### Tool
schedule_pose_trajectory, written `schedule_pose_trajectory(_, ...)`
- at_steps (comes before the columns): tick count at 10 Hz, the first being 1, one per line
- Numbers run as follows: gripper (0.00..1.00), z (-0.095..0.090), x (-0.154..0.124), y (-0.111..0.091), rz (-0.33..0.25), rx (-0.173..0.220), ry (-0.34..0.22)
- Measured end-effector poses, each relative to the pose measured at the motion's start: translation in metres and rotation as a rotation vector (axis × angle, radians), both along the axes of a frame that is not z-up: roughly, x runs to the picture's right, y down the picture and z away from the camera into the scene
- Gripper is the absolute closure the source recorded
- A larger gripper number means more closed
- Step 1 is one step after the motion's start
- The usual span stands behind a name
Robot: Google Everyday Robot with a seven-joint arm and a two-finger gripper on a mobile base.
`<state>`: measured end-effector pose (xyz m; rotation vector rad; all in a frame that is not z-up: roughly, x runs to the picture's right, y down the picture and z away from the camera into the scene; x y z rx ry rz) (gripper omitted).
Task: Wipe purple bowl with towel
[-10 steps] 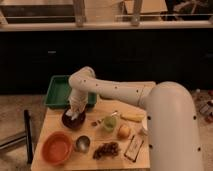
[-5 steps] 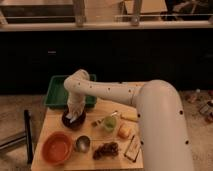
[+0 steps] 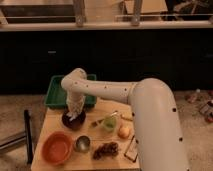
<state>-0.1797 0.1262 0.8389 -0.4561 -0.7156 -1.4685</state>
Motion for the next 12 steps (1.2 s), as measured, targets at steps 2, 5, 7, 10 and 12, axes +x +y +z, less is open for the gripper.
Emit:
schedule_pose_trajectory(2, 0.95, -0.008, -0.005, -0.003, 0.001, 0.007, -0.051)
schedule_pose_trajectory(5, 0.95, -0.029, -0.011, 0.011, -0.013, 0.000, -0.111)
schedule_pose_trajectory(7, 0.95, -0.043, -0.014, 0.029, -0.040, -0.024, -0.141)
schedule_pose_trajectory(10, 0.95, -0.046, -0.004, 0.043, -0.045, -0.055, -0.136)
schedule_pose_trajectory(12, 0.95, -0.041, 0.008, 0.043, -0.026, -0.060, -0.103)
